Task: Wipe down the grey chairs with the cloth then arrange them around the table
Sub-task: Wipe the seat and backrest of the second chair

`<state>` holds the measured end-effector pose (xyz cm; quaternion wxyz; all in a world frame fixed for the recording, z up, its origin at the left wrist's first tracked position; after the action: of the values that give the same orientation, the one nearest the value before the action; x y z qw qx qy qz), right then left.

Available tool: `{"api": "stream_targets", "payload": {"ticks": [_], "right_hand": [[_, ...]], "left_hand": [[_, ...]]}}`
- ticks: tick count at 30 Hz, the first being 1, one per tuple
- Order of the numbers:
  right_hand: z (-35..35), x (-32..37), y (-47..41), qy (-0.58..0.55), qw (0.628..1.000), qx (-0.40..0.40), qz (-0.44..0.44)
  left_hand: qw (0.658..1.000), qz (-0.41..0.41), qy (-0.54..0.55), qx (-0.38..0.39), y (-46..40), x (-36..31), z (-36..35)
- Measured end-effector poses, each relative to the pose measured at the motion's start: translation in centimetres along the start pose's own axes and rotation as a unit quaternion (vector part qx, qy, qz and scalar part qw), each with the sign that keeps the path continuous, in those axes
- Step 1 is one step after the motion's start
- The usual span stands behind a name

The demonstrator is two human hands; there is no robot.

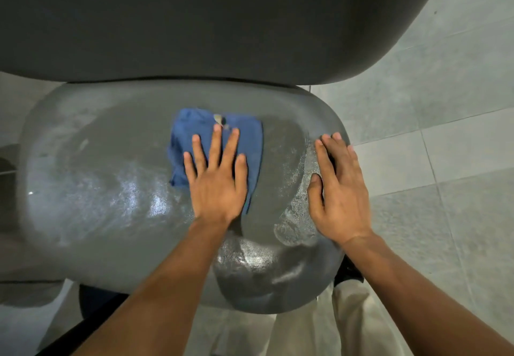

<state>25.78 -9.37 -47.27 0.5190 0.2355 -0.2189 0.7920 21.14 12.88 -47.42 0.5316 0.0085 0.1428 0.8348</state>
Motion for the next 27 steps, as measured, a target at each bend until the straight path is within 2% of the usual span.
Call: {"api": "stream_targets", "payload": {"ticks": [1, 3, 7, 10, 12, 13, 15, 17, 19, 22, 24, 27], "right_hand": [[0.0, -0.1, 0.0, 0.005, 1.0, 0.002, 0.0], [-0.1, -0.2, 0.0, 0.007, 1.0, 0.001, -0.001], [-0.4, -0.4, 0.2, -0.006, 0.998, -0.021, -0.063], [-0.4, -0.3, 0.4, -0.018, 0.992, -0.029, -0.12], [-0.3, -0.2, 0.4, -0.024, 0.99, -0.018, -0.134], [-0.3, -0.2, 0.4, -0.026, 0.99, -0.011, -0.137], [-0.3, -0.2, 0.3, -0.025, 0.99, 0.0, -0.139], [-0.3, -0.3, 0.3, -0.021, 0.99, 0.005, -0.138], [-0.3, -0.3, 0.3, -0.019, 0.99, 0.006, -0.137], [-0.3, -0.3, 0.4, -0.014, 0.991, 0.007, -0.136], [-0.3, -0.2, 0.3, -0.006, 0.991, 0.013, -0.136], [-0.1, 0.2, 0.1, 0.031, 0.991, 0.029, -0.124]], "left_hand": [[0.998, 0.053, 0.019, -0.01, -1.6, -1.4, 0.0], [0.995, 0.082, 0.041, -0.026, -4.0, -5.3, 0.0], [0.996, -0.073, 0.031, -0.03, -2.2, -10.4, -1.0], [0.976, -0.217, 0.003, -0.015, 1.5, -7.6, -0.9], [0.963, -0.271, -0.01, -0.006, 2.8, -4.1, -0.6], [0.964, -0.265, -0.011, -0.008, 2.7, -2.5, -0.5], [0.983, -0.183, 0.0, -0.022, 1.3, -1.3, -0.4], [0.998, -0.05, 0.016, -0.032, -1.3, -3.2, -0.4], [0.999, 0.009, 0.03, -0.031, -3.4, -7.0, -0.1], [0.995, -0.093, 0.02, -0.017, -4.0, -11.1, -0.5], [0.988, -0.151, 0.01, -0.021, -3.4, -11.0, -0.6], [0.983, -0.181, 0.0, -0.026, -3.7, -8.8, -0.3]]}}
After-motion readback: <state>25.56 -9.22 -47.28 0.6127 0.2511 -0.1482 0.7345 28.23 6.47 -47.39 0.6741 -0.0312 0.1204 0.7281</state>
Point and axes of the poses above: each hand's wrist, its own y-axis away from the middle knuckle, its own z-axis out of the back of the hand, x = y × z, the point moved 1 cm from there along -y, towards the middle knuckle, and after that the axes turned 1 degree about -x, right-handed, at the moved point
